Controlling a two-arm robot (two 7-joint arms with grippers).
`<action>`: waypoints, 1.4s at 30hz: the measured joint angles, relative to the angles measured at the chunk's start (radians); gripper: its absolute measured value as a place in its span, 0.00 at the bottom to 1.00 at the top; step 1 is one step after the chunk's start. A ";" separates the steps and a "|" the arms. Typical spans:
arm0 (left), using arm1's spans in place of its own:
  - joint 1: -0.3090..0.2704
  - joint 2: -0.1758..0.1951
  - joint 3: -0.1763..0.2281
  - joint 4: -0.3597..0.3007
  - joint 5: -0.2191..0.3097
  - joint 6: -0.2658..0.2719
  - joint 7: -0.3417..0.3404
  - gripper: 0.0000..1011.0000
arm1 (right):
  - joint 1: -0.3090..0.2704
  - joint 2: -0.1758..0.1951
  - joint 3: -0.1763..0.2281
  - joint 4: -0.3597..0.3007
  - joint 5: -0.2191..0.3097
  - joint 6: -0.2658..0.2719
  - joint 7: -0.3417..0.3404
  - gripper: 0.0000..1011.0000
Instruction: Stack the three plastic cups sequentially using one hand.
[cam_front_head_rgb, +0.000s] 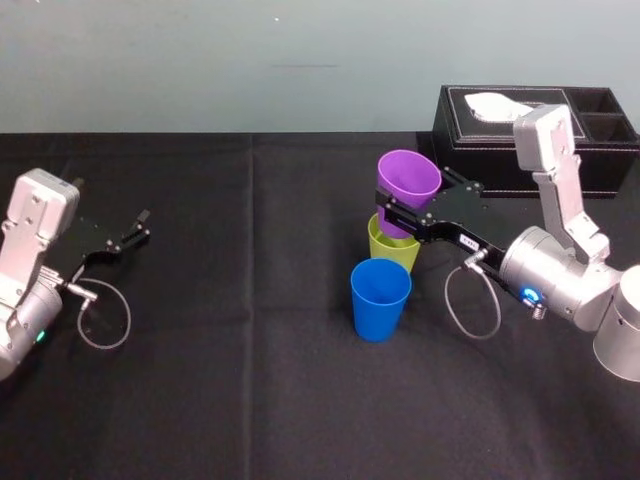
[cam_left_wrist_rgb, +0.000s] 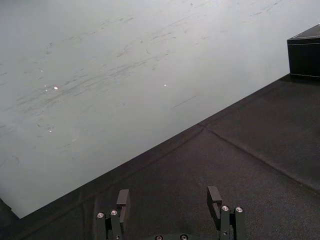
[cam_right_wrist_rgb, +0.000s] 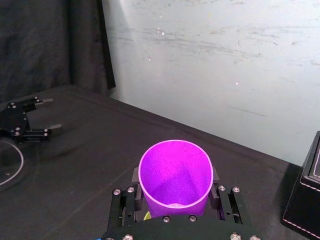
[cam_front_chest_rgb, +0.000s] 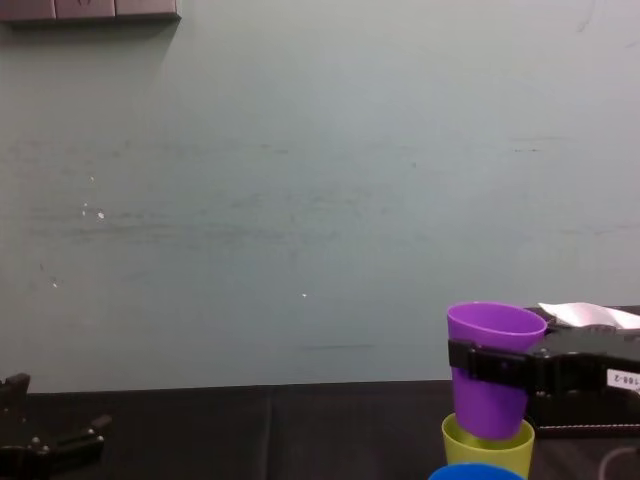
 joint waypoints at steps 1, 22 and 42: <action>0.000 0.000 0.000 0.000 0.000 0.000 0.000 1.00 | 0.003 -0.001 -0.002 0.006 -0.001 -0.001 0.001 0.72; 0.000 0.000 0.000 0.000 0.000 0.000 0.000 1.00 | 0.002 -0.007 -0.026 0.056 -0.030 -0.028 0.005 0.72; 0.000 0.000 0.000 0.000 0.000 0.000 0.000 1.00 | -0.003 -0.016 -0.030 0.086 -0.039 -0.036 0.011 0.72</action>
